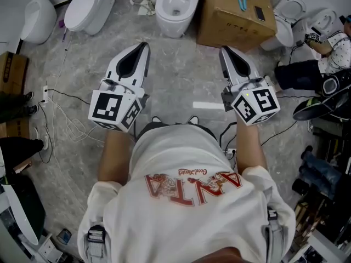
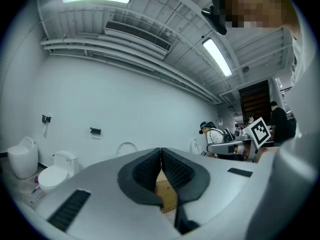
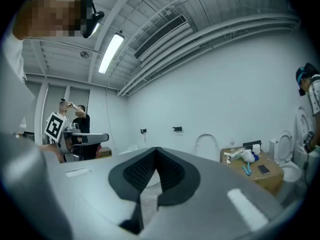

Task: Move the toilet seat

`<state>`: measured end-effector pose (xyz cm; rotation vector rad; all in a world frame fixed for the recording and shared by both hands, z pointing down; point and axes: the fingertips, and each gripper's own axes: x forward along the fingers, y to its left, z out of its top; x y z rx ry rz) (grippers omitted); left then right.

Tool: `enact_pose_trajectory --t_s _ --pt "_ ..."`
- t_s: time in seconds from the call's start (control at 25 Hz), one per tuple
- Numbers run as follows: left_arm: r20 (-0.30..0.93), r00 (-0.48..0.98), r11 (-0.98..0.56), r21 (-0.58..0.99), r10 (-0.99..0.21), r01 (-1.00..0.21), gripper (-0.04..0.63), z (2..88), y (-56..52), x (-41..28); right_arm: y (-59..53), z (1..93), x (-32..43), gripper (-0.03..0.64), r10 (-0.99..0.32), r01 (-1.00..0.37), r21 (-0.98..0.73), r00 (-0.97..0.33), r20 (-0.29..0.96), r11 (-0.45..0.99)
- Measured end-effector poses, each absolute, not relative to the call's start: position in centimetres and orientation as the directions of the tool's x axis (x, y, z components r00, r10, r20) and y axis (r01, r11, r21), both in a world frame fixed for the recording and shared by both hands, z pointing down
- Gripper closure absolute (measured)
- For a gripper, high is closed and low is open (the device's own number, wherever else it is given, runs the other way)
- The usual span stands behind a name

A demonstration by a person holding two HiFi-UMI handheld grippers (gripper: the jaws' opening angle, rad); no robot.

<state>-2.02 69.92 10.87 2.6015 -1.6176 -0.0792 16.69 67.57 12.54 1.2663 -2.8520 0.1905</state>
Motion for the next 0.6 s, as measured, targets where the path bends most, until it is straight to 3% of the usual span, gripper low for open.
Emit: enact_pose_trajectory --t_s 0.6 --pt "0.022 0.469 -0.461 0.147 -0.883 -0.875 0.584 14.6 72.8 -9.6 71.2 16.0 6.8 0.615 -0.688 -0.703 -0.079 -0.710 0.149 0.707"
